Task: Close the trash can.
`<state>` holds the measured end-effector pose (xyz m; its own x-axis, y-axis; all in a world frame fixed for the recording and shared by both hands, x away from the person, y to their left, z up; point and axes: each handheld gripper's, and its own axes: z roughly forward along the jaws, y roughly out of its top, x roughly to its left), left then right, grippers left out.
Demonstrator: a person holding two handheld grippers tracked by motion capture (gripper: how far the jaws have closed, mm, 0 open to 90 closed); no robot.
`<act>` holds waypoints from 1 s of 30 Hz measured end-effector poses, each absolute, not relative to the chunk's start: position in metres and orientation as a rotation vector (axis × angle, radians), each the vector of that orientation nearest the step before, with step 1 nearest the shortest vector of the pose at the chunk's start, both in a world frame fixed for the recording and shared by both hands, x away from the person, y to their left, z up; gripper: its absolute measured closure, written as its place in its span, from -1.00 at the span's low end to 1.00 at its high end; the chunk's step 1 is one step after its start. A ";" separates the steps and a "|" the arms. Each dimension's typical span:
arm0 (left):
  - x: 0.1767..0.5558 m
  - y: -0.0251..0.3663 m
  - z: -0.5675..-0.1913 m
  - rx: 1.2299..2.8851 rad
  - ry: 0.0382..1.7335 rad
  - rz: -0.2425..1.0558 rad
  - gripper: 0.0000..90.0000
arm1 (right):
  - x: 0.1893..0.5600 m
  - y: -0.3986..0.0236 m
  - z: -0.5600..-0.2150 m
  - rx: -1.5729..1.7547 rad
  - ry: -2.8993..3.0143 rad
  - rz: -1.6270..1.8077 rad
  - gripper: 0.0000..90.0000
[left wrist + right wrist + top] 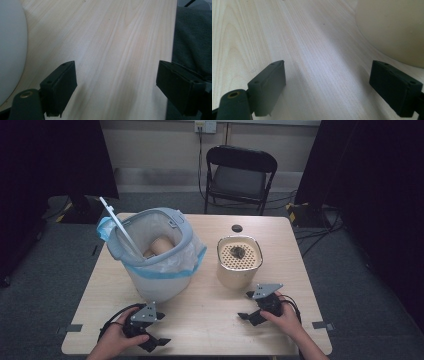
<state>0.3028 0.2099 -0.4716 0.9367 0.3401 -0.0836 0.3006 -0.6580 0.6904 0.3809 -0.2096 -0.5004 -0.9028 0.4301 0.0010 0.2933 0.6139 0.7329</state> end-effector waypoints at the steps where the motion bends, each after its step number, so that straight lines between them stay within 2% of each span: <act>1: 0.302 0.211 -0.470 2.321 0.468 0.055 -0.64 | 0.381 -0.210 -0.500 0.603 2.662 1.161 -0.71; 7: 0.298 0.219 -0.454 2.361 0.490 0.047 -0.64 | 0.381 -0.210 -0.500 0.602 2.662 1.161 -0.71; 30: 0.301 0.262 -0.372 2.305 0.640 0.090 -0.64 | 0.380 -0.210 -0.500 0.602 2.662 1.160 -0.72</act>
<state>0.3010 0.2616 -0.3716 0.8738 0.4715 -0.1191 0.4204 -0.6093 0.6723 0.3802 -0.2098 -0.5004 -0.9027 0.4302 0.0001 0.2929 0.6145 0.7325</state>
